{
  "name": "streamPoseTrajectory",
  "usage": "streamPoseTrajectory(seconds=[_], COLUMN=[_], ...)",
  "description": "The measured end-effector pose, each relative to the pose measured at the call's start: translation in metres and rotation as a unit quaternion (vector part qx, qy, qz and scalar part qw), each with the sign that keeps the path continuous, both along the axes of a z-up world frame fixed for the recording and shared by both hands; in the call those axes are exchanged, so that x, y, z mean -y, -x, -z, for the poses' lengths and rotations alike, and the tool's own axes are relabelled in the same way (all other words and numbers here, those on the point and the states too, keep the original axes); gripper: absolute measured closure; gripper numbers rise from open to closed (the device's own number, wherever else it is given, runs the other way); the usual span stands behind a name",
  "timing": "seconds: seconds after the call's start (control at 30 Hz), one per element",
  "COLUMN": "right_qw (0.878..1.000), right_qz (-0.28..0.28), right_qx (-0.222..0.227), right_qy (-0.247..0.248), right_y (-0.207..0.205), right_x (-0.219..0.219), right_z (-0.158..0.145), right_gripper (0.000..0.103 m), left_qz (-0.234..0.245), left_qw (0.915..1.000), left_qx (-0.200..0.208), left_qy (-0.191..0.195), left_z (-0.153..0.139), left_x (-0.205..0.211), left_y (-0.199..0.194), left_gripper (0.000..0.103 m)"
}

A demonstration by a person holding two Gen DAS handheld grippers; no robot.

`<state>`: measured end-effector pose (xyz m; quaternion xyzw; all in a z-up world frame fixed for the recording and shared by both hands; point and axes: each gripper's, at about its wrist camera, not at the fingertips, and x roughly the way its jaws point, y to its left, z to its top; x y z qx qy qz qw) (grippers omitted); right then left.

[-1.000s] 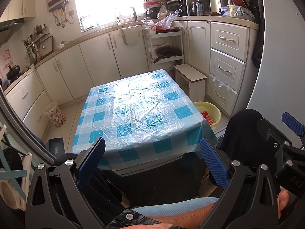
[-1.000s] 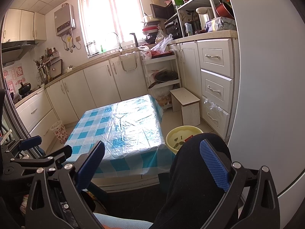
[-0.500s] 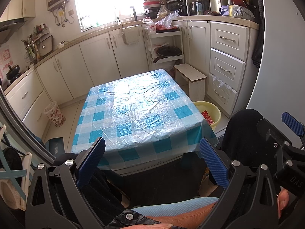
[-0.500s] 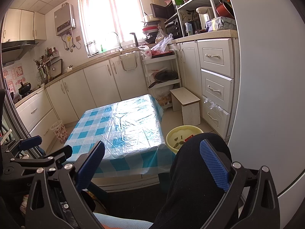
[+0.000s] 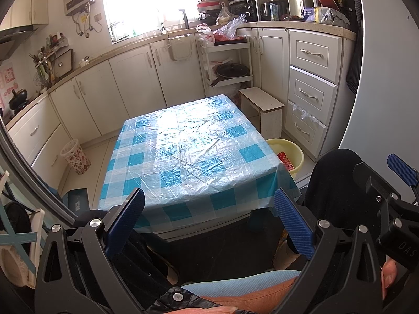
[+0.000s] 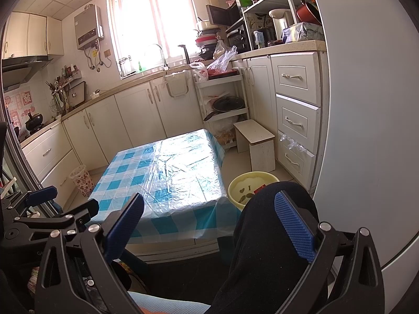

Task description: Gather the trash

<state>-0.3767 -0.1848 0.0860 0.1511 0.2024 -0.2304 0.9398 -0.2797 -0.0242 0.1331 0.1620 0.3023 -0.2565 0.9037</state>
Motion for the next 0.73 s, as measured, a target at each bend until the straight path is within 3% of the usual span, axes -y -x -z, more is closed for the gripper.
streamPoseTrajectory(seconds=[0.37,0.57,0.73], right_qw=[1.000,0.999,0.998], right_qz=[-0.003,-0.007,-0.029], right_qx=[-0.007,-0.033,-0.061], right_qy=[-0.003,-0.004,0.008], right_y=[-0.001,-0.035,-0.096], right_x=[-0.011,-0.004,-0.003], right_z=[0.010,0.014,0.018], right_gripper=[0.007,0.007,0.007], left_qz=[-0.013,-0.035,-0.069], left_qw=[0.9995,0.9989,0.9963], left_qx=[0.027,-0.031,-0.050], left_qy=[0.000,-0.004,0.004], left_z=[0.006,0.022,0.030], left_x=[-0.012,-0.019,-0.032], left_y=[0.002,-0.045,-0.089], left_gripper=[0.008,0.008,0.008])
